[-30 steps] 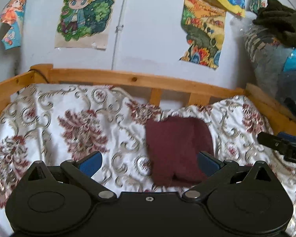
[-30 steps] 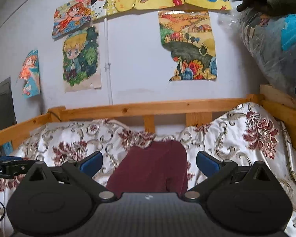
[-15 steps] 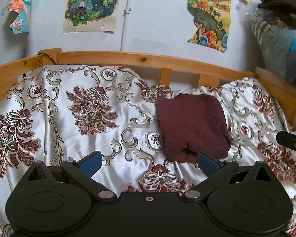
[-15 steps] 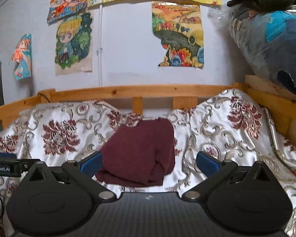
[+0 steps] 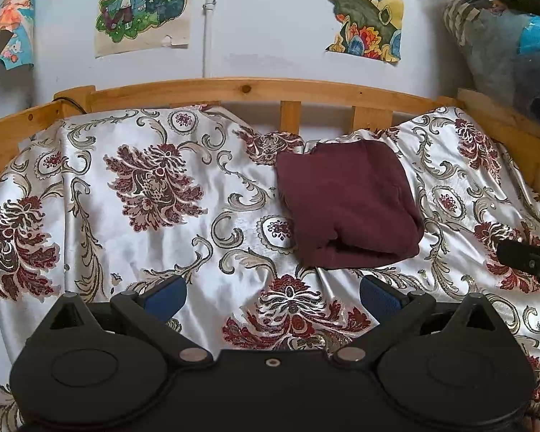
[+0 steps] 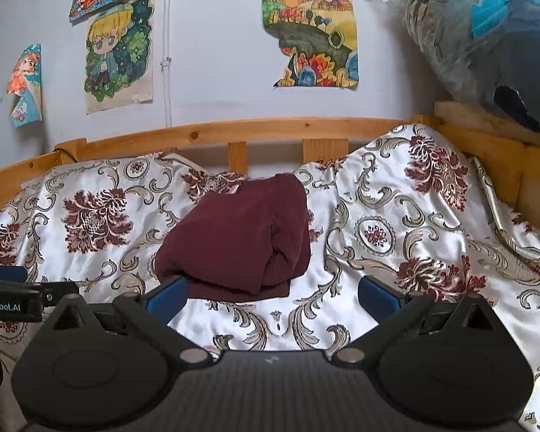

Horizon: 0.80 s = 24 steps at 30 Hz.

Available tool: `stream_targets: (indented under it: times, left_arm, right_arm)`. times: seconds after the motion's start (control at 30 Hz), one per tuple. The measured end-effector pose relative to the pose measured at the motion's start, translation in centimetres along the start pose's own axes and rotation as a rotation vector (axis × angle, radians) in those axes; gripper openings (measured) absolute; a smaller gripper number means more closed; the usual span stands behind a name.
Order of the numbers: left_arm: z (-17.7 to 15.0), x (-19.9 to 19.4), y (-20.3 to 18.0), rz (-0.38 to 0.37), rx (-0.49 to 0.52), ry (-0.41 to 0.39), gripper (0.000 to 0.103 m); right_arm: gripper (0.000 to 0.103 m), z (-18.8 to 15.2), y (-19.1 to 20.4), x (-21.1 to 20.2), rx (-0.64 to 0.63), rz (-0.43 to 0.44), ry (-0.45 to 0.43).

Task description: Fold small clothes

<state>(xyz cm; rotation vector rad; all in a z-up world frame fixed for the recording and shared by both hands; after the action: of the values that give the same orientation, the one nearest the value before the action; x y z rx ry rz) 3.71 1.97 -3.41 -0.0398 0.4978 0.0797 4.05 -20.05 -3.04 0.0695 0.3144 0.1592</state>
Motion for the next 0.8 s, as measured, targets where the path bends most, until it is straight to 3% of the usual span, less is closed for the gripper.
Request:
stream_targets:
  times: [0.8]
  left_arm:
    - [-0.02, -0.02, 0.05, 0.010, 0.007, 0.007, 0.102]
  right_arm:
    - [0.103, -0.08, -0.03, 0.03, 0.012, 0.010, 0.009]
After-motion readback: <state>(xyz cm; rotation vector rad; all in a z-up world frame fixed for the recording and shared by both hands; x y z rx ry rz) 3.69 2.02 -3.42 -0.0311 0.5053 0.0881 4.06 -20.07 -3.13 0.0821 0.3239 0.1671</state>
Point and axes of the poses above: each gripper's, at about its wrist camera, not at the fingertips, and x roughly the way its jaws point, y to its left, z to its top, the point moved 4 cm from there along x, roughly the way its jaws point
